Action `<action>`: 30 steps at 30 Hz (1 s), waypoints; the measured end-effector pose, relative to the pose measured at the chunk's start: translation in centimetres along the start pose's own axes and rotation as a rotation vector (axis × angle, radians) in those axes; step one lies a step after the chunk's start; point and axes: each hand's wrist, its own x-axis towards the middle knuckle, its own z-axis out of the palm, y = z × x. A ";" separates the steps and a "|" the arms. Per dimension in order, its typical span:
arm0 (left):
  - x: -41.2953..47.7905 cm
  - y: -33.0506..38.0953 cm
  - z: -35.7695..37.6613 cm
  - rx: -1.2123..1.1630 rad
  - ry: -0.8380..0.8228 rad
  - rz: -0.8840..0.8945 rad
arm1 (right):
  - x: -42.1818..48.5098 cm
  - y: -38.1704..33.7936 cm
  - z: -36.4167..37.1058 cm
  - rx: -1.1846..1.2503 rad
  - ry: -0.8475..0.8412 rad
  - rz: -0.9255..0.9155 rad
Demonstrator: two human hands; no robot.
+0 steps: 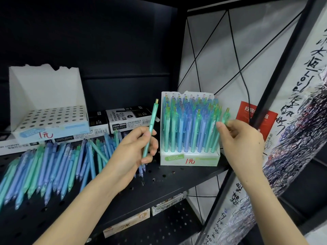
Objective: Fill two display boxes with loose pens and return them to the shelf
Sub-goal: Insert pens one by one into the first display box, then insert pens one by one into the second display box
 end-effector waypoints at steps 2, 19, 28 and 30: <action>0.1 0.0 0.0 -0.008 0.002 0.002 | 0.2 0.1 0.0 -0.006 -0.051 0.037; -7.9 3.7 -11.2 0.403 0.556 0.361 | -4.0 -14.9 7.6 0.388 -0.558 -0.220; -14.6 5.1 -18.8 0.397 0.803 0.319 | -1.2 -19.3 23.4 0.313 -0.687 -0.094; -14.8 5.5 -19.5 0.407 0.813 0.309 | -1.3 -19.4 24.2 0.305 -0.674 -0.131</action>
